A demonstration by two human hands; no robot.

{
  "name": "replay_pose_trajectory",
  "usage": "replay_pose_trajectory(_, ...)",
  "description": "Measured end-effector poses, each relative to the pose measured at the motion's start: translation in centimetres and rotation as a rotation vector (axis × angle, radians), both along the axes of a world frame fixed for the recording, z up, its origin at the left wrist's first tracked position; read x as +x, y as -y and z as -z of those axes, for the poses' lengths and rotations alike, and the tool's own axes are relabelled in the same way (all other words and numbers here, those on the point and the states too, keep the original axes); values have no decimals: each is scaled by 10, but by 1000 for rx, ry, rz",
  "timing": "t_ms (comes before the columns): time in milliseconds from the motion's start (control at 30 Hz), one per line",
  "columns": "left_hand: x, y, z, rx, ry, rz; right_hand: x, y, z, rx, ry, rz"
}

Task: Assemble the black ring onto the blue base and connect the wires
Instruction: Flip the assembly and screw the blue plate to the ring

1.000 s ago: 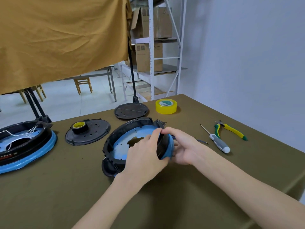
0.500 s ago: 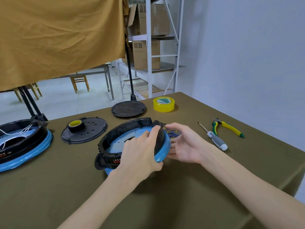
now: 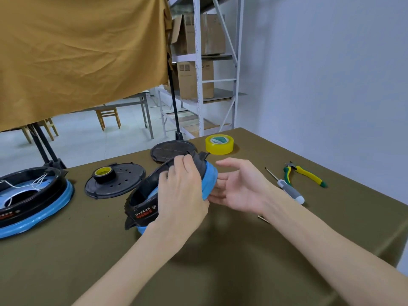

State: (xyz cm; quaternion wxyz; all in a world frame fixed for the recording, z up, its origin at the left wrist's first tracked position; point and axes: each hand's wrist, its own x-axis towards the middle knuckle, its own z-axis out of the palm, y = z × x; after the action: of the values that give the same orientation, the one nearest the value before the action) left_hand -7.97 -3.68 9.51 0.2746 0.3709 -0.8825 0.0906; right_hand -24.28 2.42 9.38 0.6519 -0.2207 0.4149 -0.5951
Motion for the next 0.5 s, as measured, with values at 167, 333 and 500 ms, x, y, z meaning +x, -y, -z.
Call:
replay_pose_trajectory(167,11,19,-23,164,-231,35,8,11,-30,-147,-288,6)
replay_pose_trajectory(333,32,50,-62,501,-423,97,18,32,-72,-239,-604,-27)
replay_pose_trajectory(500,52,70,-63,974,-669,168,38,40,-79,-260,-1085,-66)
